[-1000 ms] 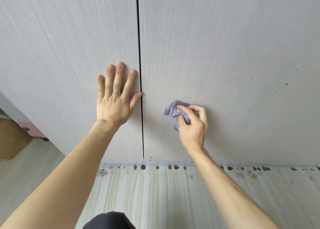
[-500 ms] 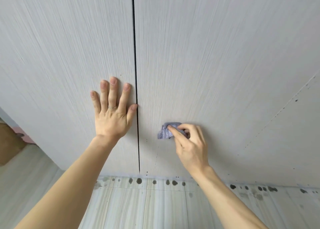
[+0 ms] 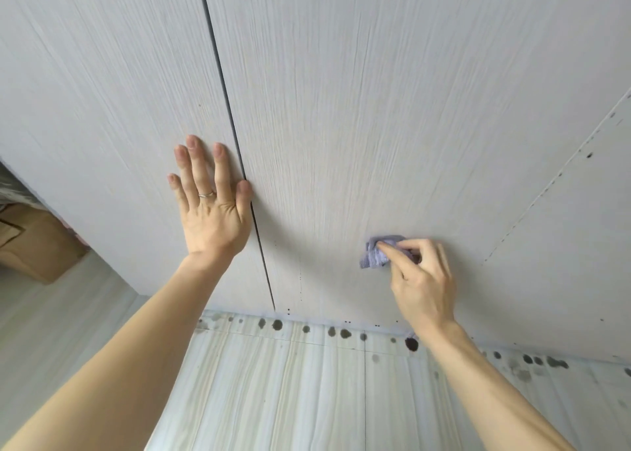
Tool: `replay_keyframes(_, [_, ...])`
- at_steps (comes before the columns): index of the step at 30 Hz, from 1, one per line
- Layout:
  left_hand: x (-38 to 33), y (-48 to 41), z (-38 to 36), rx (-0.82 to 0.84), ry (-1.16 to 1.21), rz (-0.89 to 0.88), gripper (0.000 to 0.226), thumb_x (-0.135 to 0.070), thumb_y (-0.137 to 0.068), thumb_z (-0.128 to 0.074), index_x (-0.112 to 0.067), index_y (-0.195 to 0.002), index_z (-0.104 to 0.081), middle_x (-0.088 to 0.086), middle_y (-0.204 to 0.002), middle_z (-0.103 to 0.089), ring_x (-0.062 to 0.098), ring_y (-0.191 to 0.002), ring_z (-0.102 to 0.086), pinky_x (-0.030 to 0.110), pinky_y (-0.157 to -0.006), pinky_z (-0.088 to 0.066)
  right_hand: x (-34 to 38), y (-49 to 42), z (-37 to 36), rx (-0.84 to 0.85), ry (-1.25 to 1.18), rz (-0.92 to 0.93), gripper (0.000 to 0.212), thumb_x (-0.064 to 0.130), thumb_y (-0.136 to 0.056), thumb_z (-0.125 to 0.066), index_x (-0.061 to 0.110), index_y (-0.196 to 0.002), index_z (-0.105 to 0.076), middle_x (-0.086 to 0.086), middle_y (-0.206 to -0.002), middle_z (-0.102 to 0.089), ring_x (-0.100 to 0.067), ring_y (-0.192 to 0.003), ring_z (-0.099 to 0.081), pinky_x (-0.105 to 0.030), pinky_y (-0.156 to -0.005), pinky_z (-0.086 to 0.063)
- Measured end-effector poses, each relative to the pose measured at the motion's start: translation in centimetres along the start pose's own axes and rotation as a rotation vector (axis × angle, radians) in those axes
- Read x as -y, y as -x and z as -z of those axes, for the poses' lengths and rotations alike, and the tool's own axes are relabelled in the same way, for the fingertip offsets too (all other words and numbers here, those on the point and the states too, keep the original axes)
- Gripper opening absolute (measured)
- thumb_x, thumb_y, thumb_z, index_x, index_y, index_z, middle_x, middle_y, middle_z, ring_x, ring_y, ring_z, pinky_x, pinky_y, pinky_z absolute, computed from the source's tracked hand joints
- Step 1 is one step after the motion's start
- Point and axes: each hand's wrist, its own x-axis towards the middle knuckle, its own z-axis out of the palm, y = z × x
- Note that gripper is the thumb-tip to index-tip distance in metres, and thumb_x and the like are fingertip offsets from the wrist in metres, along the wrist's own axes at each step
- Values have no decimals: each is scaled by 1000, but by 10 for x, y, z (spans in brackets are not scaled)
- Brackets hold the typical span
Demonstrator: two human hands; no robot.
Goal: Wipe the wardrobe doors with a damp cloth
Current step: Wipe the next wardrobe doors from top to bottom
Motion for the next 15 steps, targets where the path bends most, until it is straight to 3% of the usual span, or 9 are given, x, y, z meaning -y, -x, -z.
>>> replay_keyframes(3, [7,35,-5,163,-21,40,67,-37,-109,-30,-28,-160,12,11,-165,25,24,-151,28,60,-123,1,14,-36,10,-186,-143,-55,30,1,-88,-65,21,-105,-79,-2,-102,-60,-26,-81,-62,-33,-66,-52])
replay_keyframes(6, [15,46,-8,227,-63,44,68,-43,-106,-26,-30,-160,13,-4,-158,40,20,-149,32,64,-121,-1,31,-36,-3,-198,-148,-19,30,4,-90,-63,23,-108,-78,1,-103,-57,-25,-79,-63,-32,-60,-52])
replay_keyframes(10, [23,42,-13,208,-60,-7,69,-48,-104,-25,-36,-158,18,-4,-160,37,21,-150,29,65,-120,4,45,-2,-38,-37,-76,132,32,7,-86,-64,28,-104,-79,4,-94,-60,-22,-80,-58,-32,-45,-49])
replay_keyframes(12, [31,44,-19,164,-45,-66,70,-48,-104,-29,-38,-158,14,-5,-162,34,21,-152,26,64,-120,5,51,12,-48,24,-70,74,36,2,-79,-71,29,-102,-79,4,-93,-62,-22,-80,-57,-32,-46,-49])
replay_keyframes(15, [54,47,-39,78,-44,-167,68,-52,-104,-29,-38,-159,10,-6,-163,31,20,-152,25,62,-119,8,65,9,-57,-19,-60,41,39,0,-76,-77,29,-101,-80,3,-95,-63,-23,-78,-60,-32,-53,-50])
